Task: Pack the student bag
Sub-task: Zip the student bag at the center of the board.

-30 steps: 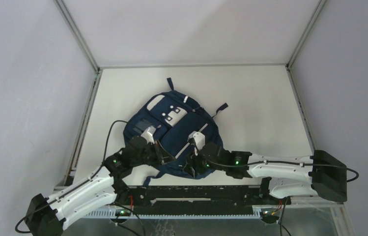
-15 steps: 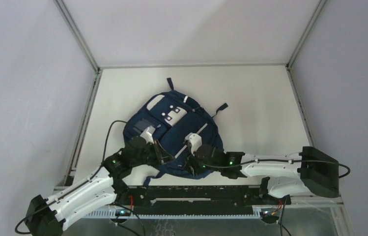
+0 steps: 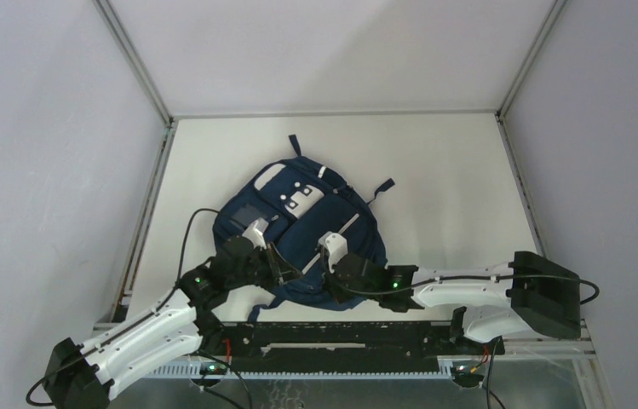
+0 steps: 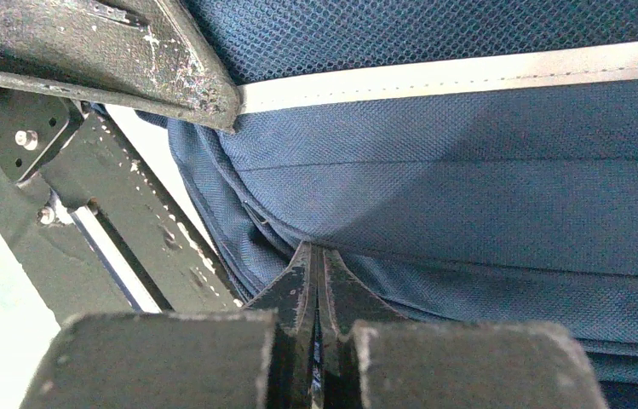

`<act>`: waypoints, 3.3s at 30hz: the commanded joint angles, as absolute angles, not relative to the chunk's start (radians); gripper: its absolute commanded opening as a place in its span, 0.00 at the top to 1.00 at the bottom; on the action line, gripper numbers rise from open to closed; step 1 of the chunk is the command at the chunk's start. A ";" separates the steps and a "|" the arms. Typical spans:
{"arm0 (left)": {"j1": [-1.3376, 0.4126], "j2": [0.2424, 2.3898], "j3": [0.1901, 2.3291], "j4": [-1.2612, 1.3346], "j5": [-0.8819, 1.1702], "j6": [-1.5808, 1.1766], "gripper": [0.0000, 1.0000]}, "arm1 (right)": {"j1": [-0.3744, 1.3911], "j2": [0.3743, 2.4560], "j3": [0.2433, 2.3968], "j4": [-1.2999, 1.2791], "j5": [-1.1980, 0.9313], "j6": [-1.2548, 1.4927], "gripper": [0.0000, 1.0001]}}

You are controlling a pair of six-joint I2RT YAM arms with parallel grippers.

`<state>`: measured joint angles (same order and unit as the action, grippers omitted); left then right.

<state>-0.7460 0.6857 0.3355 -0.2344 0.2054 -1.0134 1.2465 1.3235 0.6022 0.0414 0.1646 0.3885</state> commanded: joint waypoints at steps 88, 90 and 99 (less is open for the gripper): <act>-1.234 0.985 0.765 -0.101 -0.728 0.134 0.01 | 0.865 0.918 0.485 -0.057 0.254 0.618 1.00; -1.249 1.048 0.768 -0.052 -0.731 0.129 0.09 | 0.853 0.899 0.477 -0.067 0.262 0.616 1.00; -1.255 1.324 0.868 -0.085 -0.784 0.012 0.15 | 0.823 0.896 0.469 -0.056 0.231 0.615 1.00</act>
<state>-1.2507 1.2587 0.7971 -0.1287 -0.6621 0.0429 0.8379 0.9169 0.4671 -0.0727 0.2180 0.6273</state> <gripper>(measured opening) 0.848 0.008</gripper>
